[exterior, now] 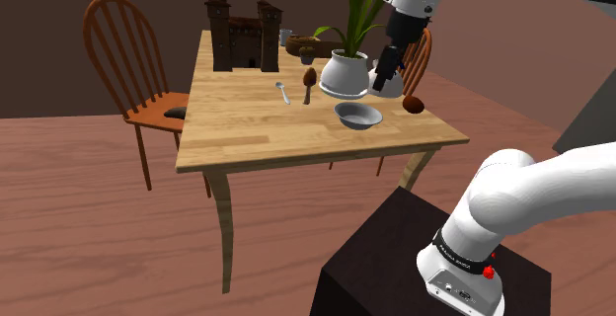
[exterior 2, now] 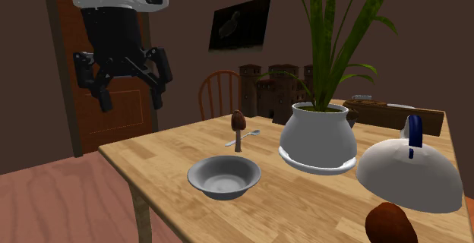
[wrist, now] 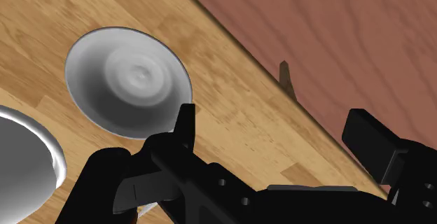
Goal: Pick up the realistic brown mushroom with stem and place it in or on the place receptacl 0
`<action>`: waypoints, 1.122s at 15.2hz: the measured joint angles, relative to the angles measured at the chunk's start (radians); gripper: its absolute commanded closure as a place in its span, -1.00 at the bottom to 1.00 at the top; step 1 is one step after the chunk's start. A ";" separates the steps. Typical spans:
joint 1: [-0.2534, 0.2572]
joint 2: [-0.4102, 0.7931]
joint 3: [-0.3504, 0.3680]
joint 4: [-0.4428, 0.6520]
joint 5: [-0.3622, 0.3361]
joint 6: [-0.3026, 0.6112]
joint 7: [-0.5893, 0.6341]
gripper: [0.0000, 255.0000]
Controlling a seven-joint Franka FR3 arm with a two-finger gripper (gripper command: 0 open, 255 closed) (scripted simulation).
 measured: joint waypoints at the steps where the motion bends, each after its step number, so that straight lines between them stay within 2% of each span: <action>1: 0.000 0.000 0.000 0.000 0.000 0.000 0.000 -1.00; 9: -0.036 0.277 -0.061 0.153 0.050 0.105 0.023 -1.00; 17: -0.064 0.596 -0.136 0.409 0.143 0.138 0.030 -1.00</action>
